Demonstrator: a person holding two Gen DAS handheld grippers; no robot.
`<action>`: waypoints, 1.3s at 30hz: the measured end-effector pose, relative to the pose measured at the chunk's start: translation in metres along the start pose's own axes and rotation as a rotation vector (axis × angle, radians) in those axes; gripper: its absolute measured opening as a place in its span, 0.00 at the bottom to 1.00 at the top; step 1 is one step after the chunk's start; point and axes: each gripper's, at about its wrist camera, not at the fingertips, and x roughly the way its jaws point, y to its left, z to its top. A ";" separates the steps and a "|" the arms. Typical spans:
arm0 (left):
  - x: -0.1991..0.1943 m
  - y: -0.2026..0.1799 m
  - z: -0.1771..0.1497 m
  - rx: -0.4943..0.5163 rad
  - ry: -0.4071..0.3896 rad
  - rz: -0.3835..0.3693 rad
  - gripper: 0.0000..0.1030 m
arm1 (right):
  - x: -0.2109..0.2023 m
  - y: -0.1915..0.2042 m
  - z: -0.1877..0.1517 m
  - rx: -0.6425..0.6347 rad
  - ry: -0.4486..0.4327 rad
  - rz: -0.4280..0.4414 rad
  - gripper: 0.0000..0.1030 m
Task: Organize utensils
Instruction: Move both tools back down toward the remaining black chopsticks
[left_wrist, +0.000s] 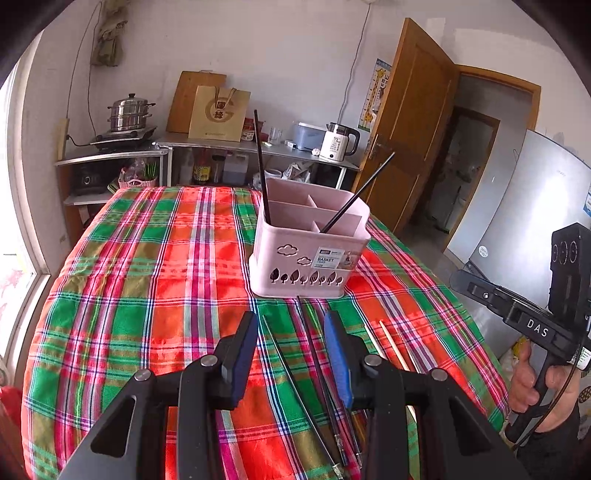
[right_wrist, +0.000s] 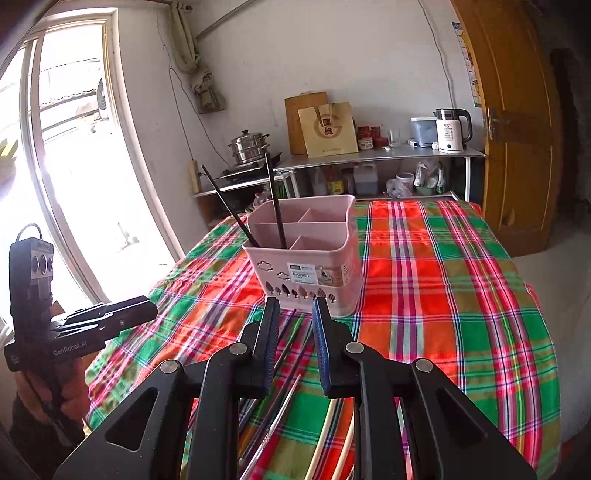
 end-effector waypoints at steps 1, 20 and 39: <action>0.005 0.001 -0.001 -0.003 0.013 0.000 0.36 | 0.003 -0.001 -0.001 0.003 0.007 -0.001 0.18; 0.100 -0.004 -0.004 0.026 0.208 -0.013 0.36 | 0.081 -0.017 -0.028 0.044 0.206 -0.019 0.18; 0.173 -0.011 -0.003 0.104 0.352 -0.011 0.36 | 0.118 -0.026 -0.042 0.076 0.293 -0.013 0.18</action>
